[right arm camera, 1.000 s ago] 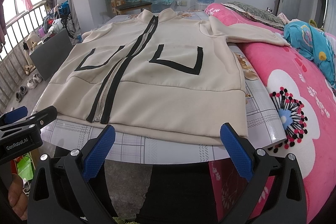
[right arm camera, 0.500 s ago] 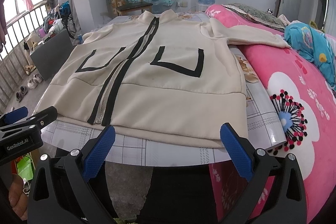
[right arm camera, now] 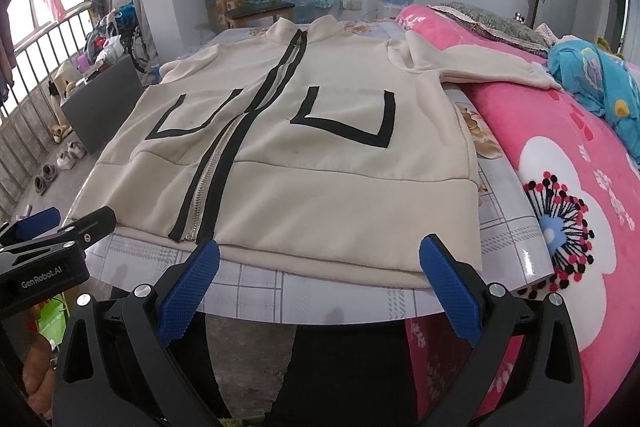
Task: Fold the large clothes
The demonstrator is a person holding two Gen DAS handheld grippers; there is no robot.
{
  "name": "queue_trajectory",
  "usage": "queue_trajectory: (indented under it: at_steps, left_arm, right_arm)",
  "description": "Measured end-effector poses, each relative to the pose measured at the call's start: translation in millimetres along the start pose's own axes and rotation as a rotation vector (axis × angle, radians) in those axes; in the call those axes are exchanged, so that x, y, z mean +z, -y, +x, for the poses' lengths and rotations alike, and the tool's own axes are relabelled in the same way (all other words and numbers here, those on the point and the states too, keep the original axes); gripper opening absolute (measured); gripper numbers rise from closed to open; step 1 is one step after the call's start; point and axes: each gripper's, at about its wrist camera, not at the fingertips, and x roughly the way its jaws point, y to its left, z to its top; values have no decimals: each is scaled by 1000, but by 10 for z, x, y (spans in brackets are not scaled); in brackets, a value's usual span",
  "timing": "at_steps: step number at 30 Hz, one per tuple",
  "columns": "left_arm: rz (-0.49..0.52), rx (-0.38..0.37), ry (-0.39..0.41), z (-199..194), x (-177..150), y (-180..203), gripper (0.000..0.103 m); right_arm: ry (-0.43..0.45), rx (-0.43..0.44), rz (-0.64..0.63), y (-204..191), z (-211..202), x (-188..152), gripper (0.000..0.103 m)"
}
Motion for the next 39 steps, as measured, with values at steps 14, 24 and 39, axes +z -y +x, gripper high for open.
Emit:
queue_trajectory:
  at_steps: [14,24,39]
  left_arm:
    - [-73,-174,42,320,-3,-292,94]
    - [-229,-123,100,565,230,-1010,94]
    - [-146,62,-3,1186,512,-1125,55]
  right_arm:
    - [26,-5,-13,182,139,79,98]
    - [18,-85,29,812,236,143,97]
    - [-114,-84,80,987,788,98,54]
